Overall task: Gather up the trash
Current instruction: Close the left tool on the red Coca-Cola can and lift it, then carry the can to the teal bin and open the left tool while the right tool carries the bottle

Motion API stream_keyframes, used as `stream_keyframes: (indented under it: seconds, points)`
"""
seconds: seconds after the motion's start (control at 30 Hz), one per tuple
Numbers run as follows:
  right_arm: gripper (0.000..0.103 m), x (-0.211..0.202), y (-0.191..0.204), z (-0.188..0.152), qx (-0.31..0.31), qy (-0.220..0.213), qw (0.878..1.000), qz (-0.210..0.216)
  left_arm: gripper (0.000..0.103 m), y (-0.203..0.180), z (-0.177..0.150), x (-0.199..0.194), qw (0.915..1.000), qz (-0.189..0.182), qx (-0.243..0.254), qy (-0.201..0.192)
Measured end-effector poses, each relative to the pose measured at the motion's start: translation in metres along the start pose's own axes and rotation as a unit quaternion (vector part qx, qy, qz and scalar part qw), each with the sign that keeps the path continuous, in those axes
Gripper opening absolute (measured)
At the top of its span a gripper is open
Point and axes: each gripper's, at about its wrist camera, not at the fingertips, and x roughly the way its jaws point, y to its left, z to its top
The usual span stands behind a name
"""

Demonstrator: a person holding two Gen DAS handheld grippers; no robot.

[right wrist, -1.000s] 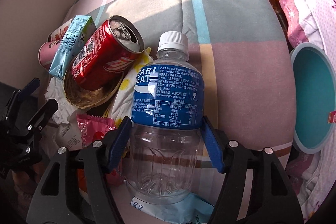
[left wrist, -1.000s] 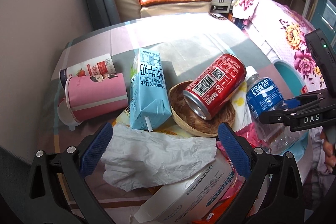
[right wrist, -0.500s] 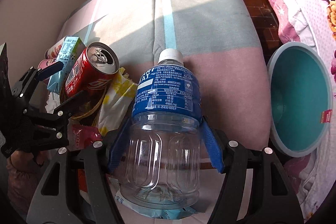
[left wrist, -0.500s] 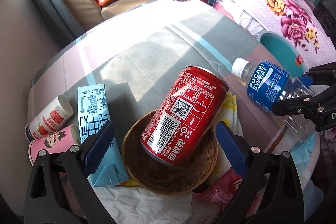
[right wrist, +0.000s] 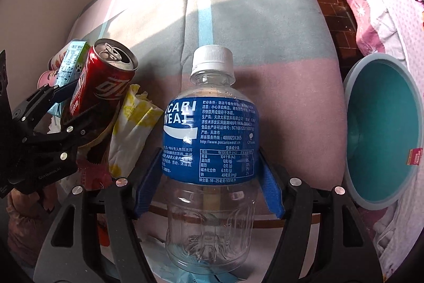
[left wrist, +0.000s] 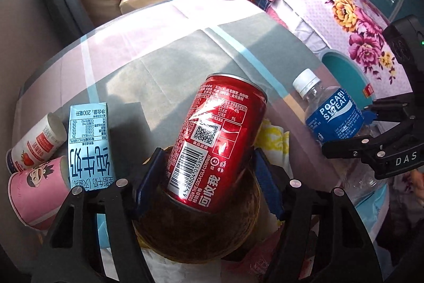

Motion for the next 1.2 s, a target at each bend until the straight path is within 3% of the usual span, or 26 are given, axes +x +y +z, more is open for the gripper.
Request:
stream_keyframes:
  seconds: [0.2,0.4,0.6,0.87,1.07,1.2]
  points:
    - [0.062,-0.001,0.001,-0.001,-0.008,-0.019,1.0,0.001,0.066,-0.002,-0.002,0.007,1.0,0.0,-0.004,0.007]
    - [0.062,-0.023,-0.003,-0.003,0.0,-0.049,0.999,0.017,0.066,0.002,0.001,-0.022,0.9988,-0.004,-0.041,-0.026]
    - [0.062,-0.063,-0.023,-0.004,0.018,-0.103,0.994,0.023,0.066,-0.017,0.012,-0.046,0.9984,-0.009,-0.037,-0.042]
    - [0.062,-0.121,-0.118,-0.024,0.099,-0.169,0.981,-0.007,0.066,-0.113,0.048,-0.023,0.998,-0.049,0.025,-0.03]
    - [0.062,-0.133,-0.195,-0.044,0.16,-0.18,0.97,-0.03,0.066,-0.195,0.078,0.018,0.9932,-0.078,0.087,-0.005]
    - [0.062,-0.127,-0.224,-0.05,0.18,-0.174,0.967,-0.034,0.066,-0.234,0.092,0.054,0.989,-0.087,0.116,0.028]
